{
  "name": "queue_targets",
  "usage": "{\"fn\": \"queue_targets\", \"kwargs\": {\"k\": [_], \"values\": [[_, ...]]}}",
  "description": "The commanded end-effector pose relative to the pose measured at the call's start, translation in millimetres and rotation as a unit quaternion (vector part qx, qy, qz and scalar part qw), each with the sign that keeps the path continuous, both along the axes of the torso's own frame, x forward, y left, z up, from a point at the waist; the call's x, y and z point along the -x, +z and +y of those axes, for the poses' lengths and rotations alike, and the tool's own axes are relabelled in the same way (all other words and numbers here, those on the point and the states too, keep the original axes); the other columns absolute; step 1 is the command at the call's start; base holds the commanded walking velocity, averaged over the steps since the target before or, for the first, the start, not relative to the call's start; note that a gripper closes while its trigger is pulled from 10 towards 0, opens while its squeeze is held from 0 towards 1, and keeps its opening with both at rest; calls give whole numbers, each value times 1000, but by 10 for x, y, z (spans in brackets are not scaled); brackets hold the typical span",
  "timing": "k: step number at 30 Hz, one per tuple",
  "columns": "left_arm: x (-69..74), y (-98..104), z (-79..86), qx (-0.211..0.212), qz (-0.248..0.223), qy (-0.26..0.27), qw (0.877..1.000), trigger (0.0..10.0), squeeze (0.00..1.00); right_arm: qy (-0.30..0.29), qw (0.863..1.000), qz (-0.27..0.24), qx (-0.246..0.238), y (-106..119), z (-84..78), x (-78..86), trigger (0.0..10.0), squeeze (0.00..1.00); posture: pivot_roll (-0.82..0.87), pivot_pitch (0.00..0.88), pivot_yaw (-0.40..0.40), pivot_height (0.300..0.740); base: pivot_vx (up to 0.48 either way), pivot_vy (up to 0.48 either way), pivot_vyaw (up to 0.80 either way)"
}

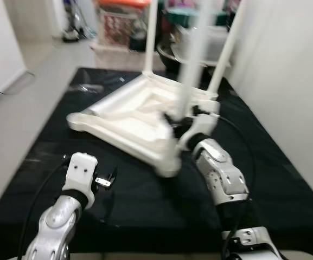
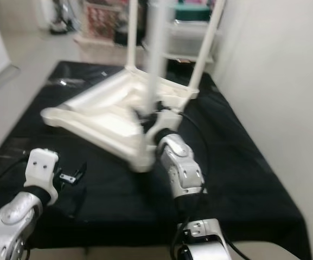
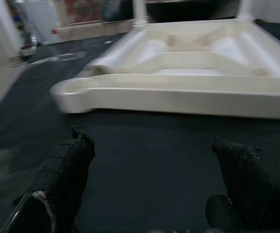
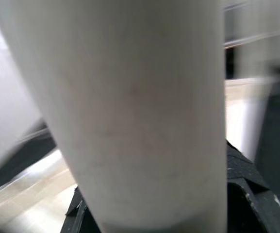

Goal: Building children table

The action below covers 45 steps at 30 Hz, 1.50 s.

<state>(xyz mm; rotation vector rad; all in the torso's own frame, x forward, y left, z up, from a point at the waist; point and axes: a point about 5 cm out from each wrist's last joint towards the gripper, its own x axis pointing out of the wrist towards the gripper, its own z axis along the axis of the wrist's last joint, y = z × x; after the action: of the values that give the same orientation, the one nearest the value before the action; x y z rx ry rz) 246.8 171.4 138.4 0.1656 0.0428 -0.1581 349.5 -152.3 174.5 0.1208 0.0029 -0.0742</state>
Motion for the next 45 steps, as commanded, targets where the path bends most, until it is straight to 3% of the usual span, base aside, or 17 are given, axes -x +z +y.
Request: {"fn": "queue_targets", "kwargs": {"k": [1, 2, 3, 6, 8, 9, 11, 12, 17, 29, 30, 31, 33, 34, 36, 39, 45], "values": [[3, -15, -12, -1, 8, -5, 1000, 10000, 0, -82, 992, 91, 12, -396, -274, 109, 0, 0, 116, 0, -106, 740, 0, 0, 0], [0, -14, -10, -2, 8, -5, 1000, 10000, 0, -120, 986, 111, 39, -469, -366, 207, 745, 0, 114, 0, -104, 740, 0, 0, 0], [-6, -14, -7, -2, 8, -5, 1000, 10000, 0, -83, 989, 108, 56, -437, -293, 221, 10000, 0, 103, 0, -98, 740, 0, 0, 0], [-16, -15, -5, -3, 9, -5, 1000, 10000, 0, -8, 995, 91, 48, -340, -115, 198, 10000, 0, 101, 0, -100, 740, 0, 0, 0], [-22, -15, -6, -3, 9, -5, 1000, 10000, 0, 20, 997, 62, 40, -256, -50, 174, 10000, 384, 105, 0, -104, 740, 0, 0, 0], [-25, -16, -7, -3, 8, -5, 1000, 10000, 0, 36, 999, 37, 9, -182, -3, 143, 10000, 1000, 105, 0, -104, 740, 0, 0, 0], [-29, -17, -9, -2, 8, -4, 1000, 10000, 0, 57, 998, 17, 2, -95, 33, 85, 10000, 1000, 111, 0, -108, 740, 0, 0, 0], [-29, -17, -11, -2, 7, -4, 1000, 10000, 0, 82, 997, -7, -10, 16, 82, 10, 10000, 0, 111, 0, -109, 740, 0, 0, 0], [-35, -16, -17, 0, 6, -4, 1000, 10000, 0, 192, 978, -76, -39, 334, 161, -132, 10000, 0, 104, 0, -104, 740, 0, 0, 0], [-33, -13, -29, 3, 5, -5, 1000, 10000, 0, 630, 775, -55, 8, 145, 660, 323, 10000, 0, 136, 0, -127, 740, 0, 0, 0], [-33, -13, -29, 3, 5, -5, 1000, 10000, 0, 630, 775, -55, 8, 145, 660, 323, 10000, 0, 136, 0, -127, 740, 0, 0, 0], [-26, -12, -26, 3, 5, -4, 1000, 10000, 0, 616, 786, -53, 5, 95, 720, 313, 4078, 0, 138, 0, -125, 740, 0, 0, 0], [-26, -12, -26, 3, 5, -4, 1000, 10000, 0, 616, 786, -53, 5, 95, 720, 313, 4078, 0, 138, 0, -125, 740, 0, 0, 0], [-20, -12, -25, 2, 5, -3, 1000, 10000, 0, 592, 805, -48, 11, 49, 749, 263, 0, 0, 137, 0, -125, 740, 0, 0, 0], [-20, -12, -25, 2, 5, -3, 1000, 10000, 0, 592, 805, -48, 11, 49, 749, 263, 0, 0, 137, 0, -125, 740, 0, 0, 0], [-8, -8, -22, 2, 6, -6, 1000, 10000, 0, 245, 969, 25, 20, -144, 361, -132, 0, 0, 114, 0, -107, 740, 0, 0, 0], [-5, -7, -23, 1, 7, -7, 1000, 10000, 0, -101, 989, 100, 41, -438, -426, 112, 0, 0, 104, 0, -100, 740, 0, 0, 0]]}}
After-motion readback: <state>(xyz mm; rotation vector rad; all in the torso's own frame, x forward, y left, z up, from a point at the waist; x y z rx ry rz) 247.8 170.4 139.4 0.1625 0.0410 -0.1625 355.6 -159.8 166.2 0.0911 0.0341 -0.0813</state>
